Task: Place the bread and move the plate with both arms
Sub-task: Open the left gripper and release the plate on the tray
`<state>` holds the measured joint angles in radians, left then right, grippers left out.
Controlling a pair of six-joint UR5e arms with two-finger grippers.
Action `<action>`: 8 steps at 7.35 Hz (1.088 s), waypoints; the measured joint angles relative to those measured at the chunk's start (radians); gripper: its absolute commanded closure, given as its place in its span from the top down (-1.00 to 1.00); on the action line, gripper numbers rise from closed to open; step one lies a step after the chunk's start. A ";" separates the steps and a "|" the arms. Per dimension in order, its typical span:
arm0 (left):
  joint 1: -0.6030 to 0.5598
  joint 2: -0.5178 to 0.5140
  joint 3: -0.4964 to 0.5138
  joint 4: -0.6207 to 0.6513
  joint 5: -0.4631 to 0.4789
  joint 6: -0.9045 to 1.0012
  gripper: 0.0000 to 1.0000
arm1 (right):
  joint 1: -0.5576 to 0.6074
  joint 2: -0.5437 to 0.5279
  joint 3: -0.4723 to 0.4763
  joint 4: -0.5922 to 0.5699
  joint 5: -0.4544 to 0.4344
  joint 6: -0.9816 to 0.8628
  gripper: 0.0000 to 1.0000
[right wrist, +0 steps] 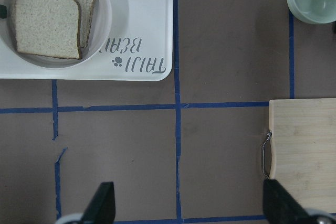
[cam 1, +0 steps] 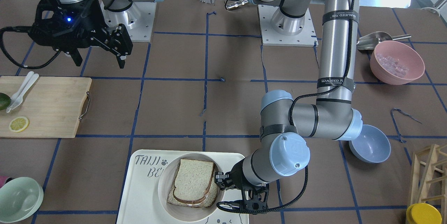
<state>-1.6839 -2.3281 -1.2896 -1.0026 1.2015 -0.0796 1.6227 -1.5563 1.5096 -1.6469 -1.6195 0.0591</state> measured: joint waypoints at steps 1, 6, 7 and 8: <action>-0.002 -0.011 0.002 0.007 0.001 -0.001 0.18 | 0.000 -0.001 0.002 0.000 0.000 0.000 1.00; -0.006 0.033 -0.009 -0.013 0.010 0.024 1.00 | -0.006 0.005 0.008 0.050 0.021 -0.002 1.00; -0.008 0.084 -0.023 -0.057 0.012 0.028 1.00 | -0.007 0.006 0.009 0.055 0.021 -0.002 1.00; -0.008 0.161 -0.050 -0.123 0.019 0.032 1.00 | -0.007 0.006 0.009 0.058 0.021 -0.002 1.00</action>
<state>-1.6919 -2.1670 -1.3396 -1.1259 1.2207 -0.0476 1.6157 -1.5499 1.5185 -1.5885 -1.5980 0.0569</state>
